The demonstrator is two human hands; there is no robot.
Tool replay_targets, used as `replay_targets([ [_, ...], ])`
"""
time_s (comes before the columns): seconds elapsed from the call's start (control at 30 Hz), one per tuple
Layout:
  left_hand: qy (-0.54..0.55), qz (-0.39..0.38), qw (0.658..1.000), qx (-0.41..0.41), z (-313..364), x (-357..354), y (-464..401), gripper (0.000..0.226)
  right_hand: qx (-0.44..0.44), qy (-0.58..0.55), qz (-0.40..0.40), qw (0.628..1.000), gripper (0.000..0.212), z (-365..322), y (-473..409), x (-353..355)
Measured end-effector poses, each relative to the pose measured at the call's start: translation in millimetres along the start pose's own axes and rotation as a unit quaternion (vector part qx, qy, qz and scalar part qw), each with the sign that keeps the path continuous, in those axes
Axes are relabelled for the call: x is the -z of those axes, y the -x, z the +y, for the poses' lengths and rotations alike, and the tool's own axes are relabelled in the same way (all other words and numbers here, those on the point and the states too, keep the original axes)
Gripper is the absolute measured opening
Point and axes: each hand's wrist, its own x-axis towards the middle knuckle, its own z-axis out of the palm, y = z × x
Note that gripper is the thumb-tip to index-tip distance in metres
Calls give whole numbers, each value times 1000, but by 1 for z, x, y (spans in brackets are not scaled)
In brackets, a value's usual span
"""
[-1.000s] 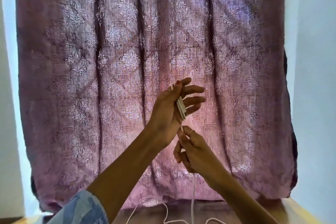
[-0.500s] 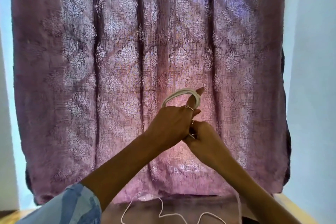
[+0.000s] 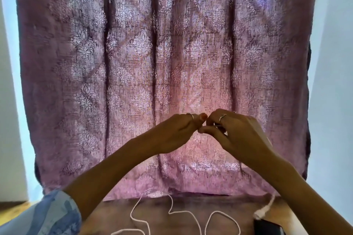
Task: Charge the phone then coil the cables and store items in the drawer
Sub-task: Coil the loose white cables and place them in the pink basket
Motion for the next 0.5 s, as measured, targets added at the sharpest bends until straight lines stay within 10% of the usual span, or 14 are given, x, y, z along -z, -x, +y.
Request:
replay_targets([
  [0.3,310,-127,941,39,9,6,12,53,-30,-197,82,976,25,5,-1,-13],
  [0.5,571,-149,807,-3,5,0,11,46,-114,-346,89,927,35,-2,-4,-25],
])
